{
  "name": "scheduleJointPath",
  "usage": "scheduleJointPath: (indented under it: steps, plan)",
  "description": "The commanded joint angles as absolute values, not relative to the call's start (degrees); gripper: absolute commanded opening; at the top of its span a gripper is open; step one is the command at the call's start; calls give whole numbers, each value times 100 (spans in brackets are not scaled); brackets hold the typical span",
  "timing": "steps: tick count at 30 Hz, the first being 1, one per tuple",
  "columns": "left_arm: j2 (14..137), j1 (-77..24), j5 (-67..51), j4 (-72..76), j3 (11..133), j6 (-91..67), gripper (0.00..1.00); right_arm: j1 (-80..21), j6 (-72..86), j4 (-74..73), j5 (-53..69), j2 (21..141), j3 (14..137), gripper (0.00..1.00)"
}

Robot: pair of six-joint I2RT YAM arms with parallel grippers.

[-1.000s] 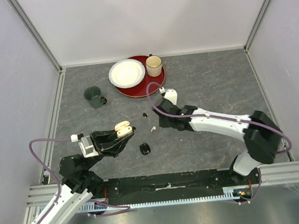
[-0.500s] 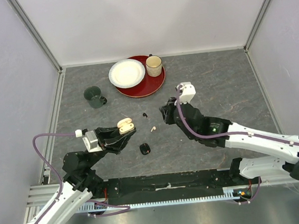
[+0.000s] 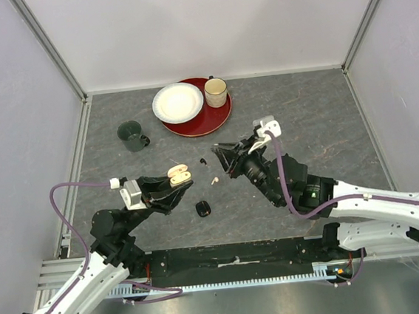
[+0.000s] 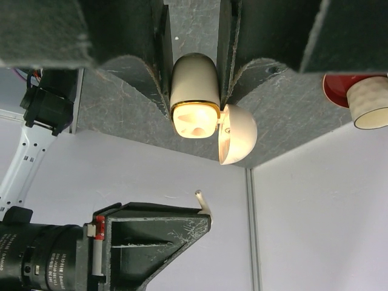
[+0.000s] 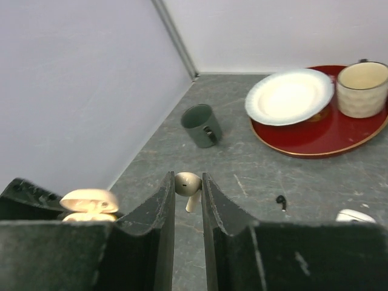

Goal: Insert the wireless bluetooth earbuds into the charging case
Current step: Place the earbud in the charging case.

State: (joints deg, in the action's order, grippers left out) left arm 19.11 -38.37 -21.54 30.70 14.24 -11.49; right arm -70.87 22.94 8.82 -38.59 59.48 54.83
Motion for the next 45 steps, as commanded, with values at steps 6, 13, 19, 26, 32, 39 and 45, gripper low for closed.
scheduleJointPath:
  steps: [6, 13, 19, 26, 32, 39, 45]
  plan:
    - [1995, -3841, -2267, 3463, 1512, -1257, 2, -7751, 1284, 2161, -3401, 6345, 5704, 0]
    - [2092, -3841, -2303, 3559, 1485, -1327, 2, -8112, 871, 2584, -3463, 6504, 5660, 0]
    - [2153, -3850, -2320, 3630, 1503, -1354, 2, -8279, 572, 2663, -3691, 6688, 5704, 0]
    - [2180, -3850, -2399, 3674, 1521, -1371, 2, -8349, 448, 2786, -3779, 6838, 5651, 0]
    - [2180, -3850, -2452, 3674, 1521, -1389, 2, -8350, 422, 2874, -3849, 6855, 5634, 0]
    - [2171, -3850, -2514, 3691, 1556, -1397, 2, -8350, 387, 2865, -3876, 6934, 5608, 0]
    - [2171, -3841, -2637, 3779, 1556, -1459, 2, -8341, 492, 2918, -3867, 6935, 5555, 0]
